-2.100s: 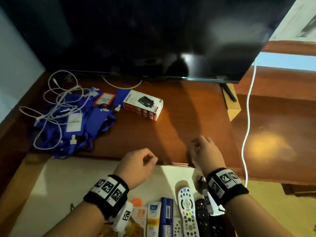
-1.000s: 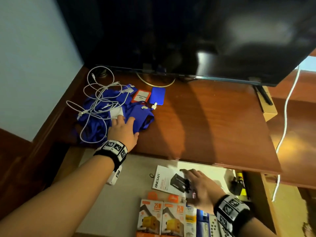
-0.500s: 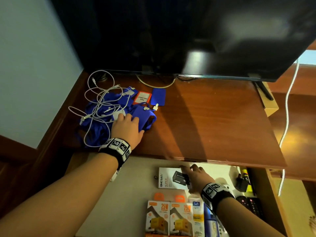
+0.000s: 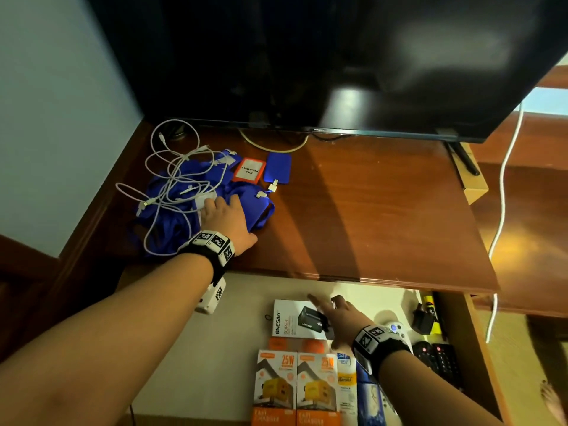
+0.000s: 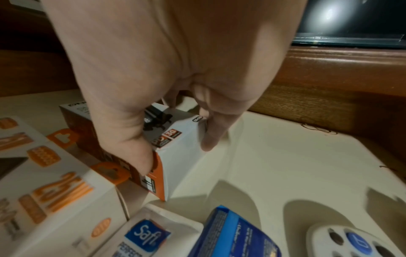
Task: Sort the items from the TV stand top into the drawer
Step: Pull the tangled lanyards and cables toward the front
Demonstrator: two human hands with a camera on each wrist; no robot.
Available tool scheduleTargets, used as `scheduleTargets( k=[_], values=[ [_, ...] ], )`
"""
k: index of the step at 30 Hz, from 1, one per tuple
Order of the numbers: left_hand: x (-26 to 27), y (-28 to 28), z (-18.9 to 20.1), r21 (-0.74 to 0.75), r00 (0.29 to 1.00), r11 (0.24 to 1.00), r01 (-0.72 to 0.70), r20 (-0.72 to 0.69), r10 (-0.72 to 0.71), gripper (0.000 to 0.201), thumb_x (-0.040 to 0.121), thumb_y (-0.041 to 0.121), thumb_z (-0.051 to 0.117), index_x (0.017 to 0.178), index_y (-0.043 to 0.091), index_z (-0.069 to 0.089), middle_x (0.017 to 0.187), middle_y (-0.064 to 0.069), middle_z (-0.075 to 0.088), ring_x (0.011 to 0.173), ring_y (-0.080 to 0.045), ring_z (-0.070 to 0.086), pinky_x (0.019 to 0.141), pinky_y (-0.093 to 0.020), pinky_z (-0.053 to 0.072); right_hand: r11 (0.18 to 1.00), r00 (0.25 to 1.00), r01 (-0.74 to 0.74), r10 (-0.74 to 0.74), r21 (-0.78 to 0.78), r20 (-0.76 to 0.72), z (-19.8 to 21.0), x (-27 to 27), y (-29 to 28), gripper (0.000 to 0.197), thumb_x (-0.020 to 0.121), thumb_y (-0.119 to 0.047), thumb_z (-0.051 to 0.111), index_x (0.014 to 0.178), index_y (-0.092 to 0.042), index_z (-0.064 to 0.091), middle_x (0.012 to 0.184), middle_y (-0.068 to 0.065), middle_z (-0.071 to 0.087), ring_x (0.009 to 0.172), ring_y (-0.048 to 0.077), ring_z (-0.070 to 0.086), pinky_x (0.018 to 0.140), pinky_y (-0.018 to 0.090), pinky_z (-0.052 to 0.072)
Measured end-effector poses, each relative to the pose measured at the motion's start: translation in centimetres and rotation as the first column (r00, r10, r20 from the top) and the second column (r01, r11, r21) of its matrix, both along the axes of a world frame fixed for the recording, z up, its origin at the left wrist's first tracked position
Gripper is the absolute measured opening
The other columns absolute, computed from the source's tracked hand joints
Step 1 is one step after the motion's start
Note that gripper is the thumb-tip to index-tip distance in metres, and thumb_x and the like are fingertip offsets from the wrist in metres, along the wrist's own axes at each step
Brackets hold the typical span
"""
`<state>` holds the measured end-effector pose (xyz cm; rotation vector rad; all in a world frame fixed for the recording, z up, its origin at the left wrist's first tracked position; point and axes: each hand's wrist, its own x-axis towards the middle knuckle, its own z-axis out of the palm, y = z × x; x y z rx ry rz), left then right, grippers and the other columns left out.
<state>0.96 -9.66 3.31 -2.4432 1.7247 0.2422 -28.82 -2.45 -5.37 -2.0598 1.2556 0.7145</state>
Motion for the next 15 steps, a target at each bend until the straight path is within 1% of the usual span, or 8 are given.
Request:
scheduleTargets(
  k=[3, 7, 9, 10, 11, 12, 14, 15],
  values=[
    [-0.2, -0.3, 0.1, 0.031, 0.998, 0.998, -0.051, -0.030, 0.052, 0.098, 0.064, 0.061, 0.080, 0.139, 0.010, 0.042, 0.137, -0.018, 0.049, 0.128, -0.038, 0.042, 0.106, -0.046, 0.039, 1.000, 1.000, -0.013, 0.013, 0.001, -0.011, -0.1, 0.0, 0.4, 0.129, 0.079, -0.019, 0.087, 0.160, -0.046, -0.010, 0.157, 0.017, 0.027, 0.145, 0.037, 0.035, 0.114, 0.046, 0.042],
    [-0.4, -0.3, 0.8, -0.009, 0.992, 0.994, -0.107, -0.068, 0.106, 0.097, 0.062, 0.064, 0.080, 0.135, 0.008, 0.047, 0.136, -0.017, 0.048, 0.129, -0.037, 0.042, 0.106, -0.045, 0.040, 1.000, 1.000, 0.010, -0.010, 0.003, -0.006, -0.3, -0.3, 0.6, 0.134, 0.076, -0.022, 0.090, 0.159, -0.046, -0.013, 0.166, 0.023, 0.008, 0.150, 0.043, 0.028, 0.119, 0.049, 0.037],
    [-0.4, -0.3, 1.2, -0.009, 0.982, 0.989, -0.145, -0.122, 0.143, 0.102, 0.057, 0.073, 0.076, 0.132, 0.010, 0.049, 0.134, -0.017, 0.051, 0.127, -0.037, 0.044, 0.107, -0.046, 0.038, 0.999, 0.999, 0.041, -0.041, -0.013, 0.014, -0.2, -0.5, 0.6, 0.132, 0.077, -0.026, 0.089, 0.160, -0.044, -0.012, 0.167, 0.023, 0.005, 0.150, 0.044, 0.026, 0.121, 0.049, 0.033],
    [-0.3, -0.3, 1.4, -0.014, 0.979, 0.988, -0.152, -0.143, 0.149, 0.105, 0.050, 0.080, 0.069, 0.128, 0.012, 0.053, 0.130, -0.015, 0.055, 0.124, -0.036, 0.046, 0.106, -0.046, 0.037, 0.996, 0.996, 0.082, -0.081, -0.029, 0.040, -0.1, -0.7, 0.6, 0.128, 0.079, -0.026, 0.088, 0.161, -0.041, -0.009, 0.167, 0.023, 0.007, 0.150, 0.043, 0.027, 0.121, 0.047, 0.033],
    [-0.3, -0.1, 1.6, -0.021, 0.974, 0.986, -0.164, -0.163, 0.158, 0.106, 0.044, 0.085, 0.061, 0.122, 0.014, 0.056, 0.125, -0.012, 0.058, 0.119, -0.035, 0.049, 0.104, -0.046, 0.036, 0.987, 0.985, 0.149, -0.144, -0.058, 0.090, 0.1, -0.9, 0.7, 0.122, 0.080, -0.024, 0.086, 0.163, -0.037, -0.003, 0.165, 0.022, 0.014, 0.148, 0.042, 0.031, 0.120, 0.045, 0.035],
    [-0.3, 0.1, 2.1, -0.039, 0.966, 0.985, -0.165, -0.206, 0.154, 0.101, 0.041, 0.085, 0.056, 0.114, 0.016, 0.060, 0.120, -0.010, 0.060, 0.115, -0.033, 0.051, 0.102, -0.045, 0.036, 0.966, 0.960, 0.242, -0.223, -0.095, 0.171, 0.5, -1.2, 0.8, 0.115, 0.081, -0.022, 0.085, 0.164, -0.033, 0.007, 0.161, 0.020, 0.023, 0.144, 0.039, 0.037, 0.118, 0.042, 0.038],
    [-0.4, 1.3, 3.6, -0.086, 0.920, 0.979, -0.183, -0.365, 0.140, 0.070, 0.053, 0.075, 0.064, 0.099, 0.022, 0.063, 0.110, -0.005, 0.061, 0.109, -0.029, 0.052, 0.098, -0.042, 0.036, 0.885, 0.860, 0.434, -0.353, -0.165, 0.370, 1.5, -1.7, 1.1, 0.088, 0.082, -0.016, 0.081, 0.157, -0.023, 0.035, 0.150, 0.010, 0.042, 0.131, 0.031, 0.051, 0.109, 0.038, 0.046],
    [-0.3, 2.0, 4.2, -0.107, 0.863, 0.971, -0.215, -0.486, 0.137, 0.054, 0.060, 0.066, 0.072, 0.095, 0.026, 0.063, 0.106, -0.002, 0.062, 0.106, -0.025, 0.053, 0.095, -0.039, 0.039, 0.837, 0.800, 0.511, -0.380, -0.196, 0.464, 2.3, -1.8, 1.3, 0.072, 0.083, -0.014, 0.077, 0.148, -0.022, 0.048, 0.144, 0.005, 0.050, 0.121, 0.025, 0.058, 0.102, 0.037, 0.050]
  ],
)
